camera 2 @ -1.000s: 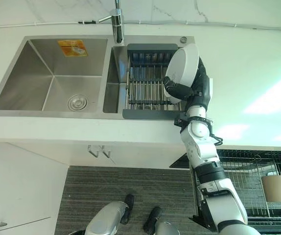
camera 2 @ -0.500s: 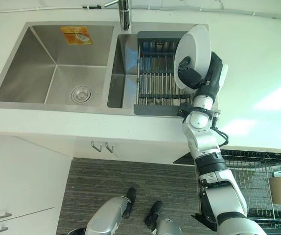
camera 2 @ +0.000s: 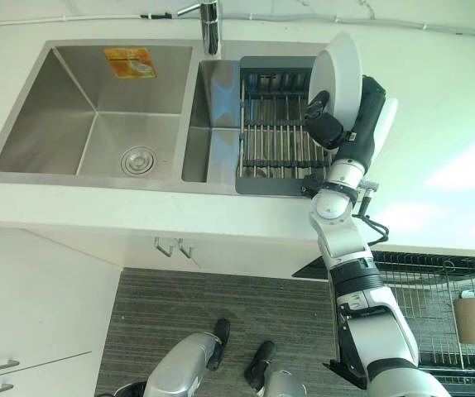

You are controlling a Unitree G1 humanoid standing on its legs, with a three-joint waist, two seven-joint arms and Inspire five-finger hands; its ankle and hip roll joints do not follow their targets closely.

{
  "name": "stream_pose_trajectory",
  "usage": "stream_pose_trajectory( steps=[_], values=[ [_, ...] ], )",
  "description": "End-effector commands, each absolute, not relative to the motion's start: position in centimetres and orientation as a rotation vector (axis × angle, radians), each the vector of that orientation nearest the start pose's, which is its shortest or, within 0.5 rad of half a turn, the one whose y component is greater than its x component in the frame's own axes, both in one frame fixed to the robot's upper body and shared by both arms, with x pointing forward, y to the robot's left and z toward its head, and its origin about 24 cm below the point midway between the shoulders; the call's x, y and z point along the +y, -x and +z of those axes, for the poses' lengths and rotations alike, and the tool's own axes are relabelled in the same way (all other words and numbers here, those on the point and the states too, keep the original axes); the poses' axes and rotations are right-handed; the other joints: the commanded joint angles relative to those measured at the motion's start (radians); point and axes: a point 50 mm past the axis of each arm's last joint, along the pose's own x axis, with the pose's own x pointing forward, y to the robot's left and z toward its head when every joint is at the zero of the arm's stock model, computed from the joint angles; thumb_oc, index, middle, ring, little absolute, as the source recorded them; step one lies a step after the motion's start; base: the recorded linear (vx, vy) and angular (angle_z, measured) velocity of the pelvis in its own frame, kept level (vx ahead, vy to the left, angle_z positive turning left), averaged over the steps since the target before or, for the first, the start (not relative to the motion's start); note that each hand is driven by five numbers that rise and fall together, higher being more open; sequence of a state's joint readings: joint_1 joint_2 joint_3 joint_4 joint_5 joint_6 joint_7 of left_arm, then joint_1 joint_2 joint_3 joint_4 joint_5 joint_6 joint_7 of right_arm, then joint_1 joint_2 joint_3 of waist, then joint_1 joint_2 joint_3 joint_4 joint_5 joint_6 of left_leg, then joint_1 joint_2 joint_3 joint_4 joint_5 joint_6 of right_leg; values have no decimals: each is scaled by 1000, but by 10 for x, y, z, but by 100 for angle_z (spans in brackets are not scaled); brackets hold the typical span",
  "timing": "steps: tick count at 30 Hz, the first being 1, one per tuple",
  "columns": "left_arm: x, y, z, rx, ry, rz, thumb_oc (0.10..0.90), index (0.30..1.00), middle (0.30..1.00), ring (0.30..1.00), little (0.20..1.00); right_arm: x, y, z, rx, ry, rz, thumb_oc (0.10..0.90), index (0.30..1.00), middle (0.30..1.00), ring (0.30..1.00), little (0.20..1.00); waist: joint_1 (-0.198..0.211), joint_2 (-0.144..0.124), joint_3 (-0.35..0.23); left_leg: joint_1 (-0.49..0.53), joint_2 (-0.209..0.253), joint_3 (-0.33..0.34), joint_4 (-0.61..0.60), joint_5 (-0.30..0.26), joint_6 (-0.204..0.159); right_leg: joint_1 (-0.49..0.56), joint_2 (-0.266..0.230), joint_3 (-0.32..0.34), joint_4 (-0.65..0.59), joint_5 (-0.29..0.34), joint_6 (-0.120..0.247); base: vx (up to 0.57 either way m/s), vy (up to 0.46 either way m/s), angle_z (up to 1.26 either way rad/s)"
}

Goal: Place the dishes in the dishwasher.

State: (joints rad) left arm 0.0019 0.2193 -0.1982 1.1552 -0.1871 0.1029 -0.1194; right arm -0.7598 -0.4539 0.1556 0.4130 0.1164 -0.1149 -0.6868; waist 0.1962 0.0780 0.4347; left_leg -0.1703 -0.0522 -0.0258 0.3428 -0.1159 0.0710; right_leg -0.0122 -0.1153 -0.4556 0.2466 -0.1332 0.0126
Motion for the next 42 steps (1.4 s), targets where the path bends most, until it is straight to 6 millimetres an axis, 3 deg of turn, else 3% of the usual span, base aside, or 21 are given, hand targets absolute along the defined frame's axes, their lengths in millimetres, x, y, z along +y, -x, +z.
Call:
stream_pose_trajectory(
  steps=[1, 9, 17, 22, 27, 33, 39, 42],
  values=[
    [220, -65, -168, 1359, -138, -57, 800, 900, 900, 900, 900, -205, -330, 290, -1007, 302, -561, 400, 300, 300, 300, 300, 1, -3, -86, 4, 59, -6, -43, -66, -83, 15, -28, 80, 53, -132, 26, 0, 0, 0],
    [219, -62, -169, 1358, -114, -27, 800, 900, 900, 900, 900, -190, -311, 287, -1103, 31, -402, 400, 300, 300, 300, 300, -19, -13, -105, 10, 67, 12, -43, -75, -82, 13, -24, 93, 53, -139, 28, -35, -10, -6],
    [215, -59, -170, 1362, -107, 0, 800, 900, 900, 900, 900, -172, -296, 275, -1124, -48, -306, 400, 300, 300, 300, 300, -53, -36, -141, 43, 78, 55, -43, -99, -71, 11, -19, 125, 53, -141, 32, -44, -31, -15],
    [216, -55, -171, 1379, -96, 25, 800, 900, 900, 900, 900, -173, -289, 271, -1128, -128, -265, 400, 300, 300, 300, 300, -72, -48, -166, 70, 86, 85, -43, -118, -67, 16, -13, 147, 53, -145, 35, -27, -39, -24],
    [214, -53, -172, 1391, -3, 89, 800, 900, 900, 900, 900, -175, -270, 268, -1148, -167, -198, 400, 300, 300, 300, 300, -119, -66, -181, 109, 94, 133, -43, -147, -59, 11, 3, 196, 53, -149, 40, -68, -49, -25],
    [212, -53, -173, 1402, -47, 67, 800, 900, 900, 900, 900, -189, -253, 262, -1146, -131, -208, 400, 300, 300, 300, 300, -175, -78, -203, 129, 111, 183, -43, -162, -57, -9, 18, 253, 53, -138, 49, -56, -32, -43],
    [208, -53, -173, 1394, 16, 95, 800, 900, 900, 900, 900, -221, -235, 244, -1110, -13, -300, 400, 300, 300, 300, 300, -244, -90, -214, 158, 136, 250, -43, -180, -57, -32, 33, 312, 53, -130, 59, -33, -27, -53],
    [208, -52, -173, 1394, 16, 88, 800, 900, 900, 900, 900, -225, -233, 241, -1100, 2, -312, 400, 300, 300, 300, 300, -248, -91, -218, 157, 138, 256, -43, -180, -57, -38, 34, 317, 53, -128, 59, -10, -9, -47]
  ],
)
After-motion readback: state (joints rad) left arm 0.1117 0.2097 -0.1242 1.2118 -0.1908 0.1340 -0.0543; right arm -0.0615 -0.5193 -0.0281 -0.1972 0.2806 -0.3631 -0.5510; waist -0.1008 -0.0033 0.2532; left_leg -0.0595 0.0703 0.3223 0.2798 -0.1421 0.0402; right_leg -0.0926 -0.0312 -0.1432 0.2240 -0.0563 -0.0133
